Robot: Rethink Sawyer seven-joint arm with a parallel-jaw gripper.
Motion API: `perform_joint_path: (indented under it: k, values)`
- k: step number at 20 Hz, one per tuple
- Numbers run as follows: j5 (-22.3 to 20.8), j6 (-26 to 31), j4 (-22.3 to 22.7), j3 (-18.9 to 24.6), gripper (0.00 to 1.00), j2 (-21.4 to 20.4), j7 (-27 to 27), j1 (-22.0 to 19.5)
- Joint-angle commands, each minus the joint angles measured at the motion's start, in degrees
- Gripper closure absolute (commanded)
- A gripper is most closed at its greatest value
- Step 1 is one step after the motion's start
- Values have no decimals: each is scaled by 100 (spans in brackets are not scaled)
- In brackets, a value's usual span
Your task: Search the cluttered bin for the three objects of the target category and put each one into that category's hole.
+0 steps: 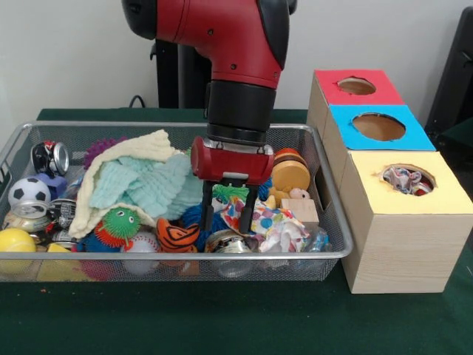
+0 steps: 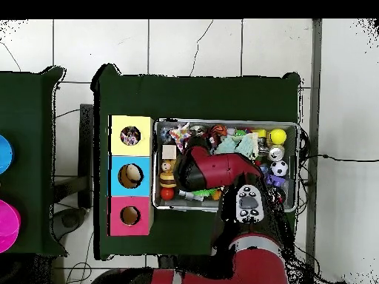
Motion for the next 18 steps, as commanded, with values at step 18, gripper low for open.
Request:
perform_joint_path:
  k: [18]
  values:
    - [254,311,486,755,0,-238,841,-68]
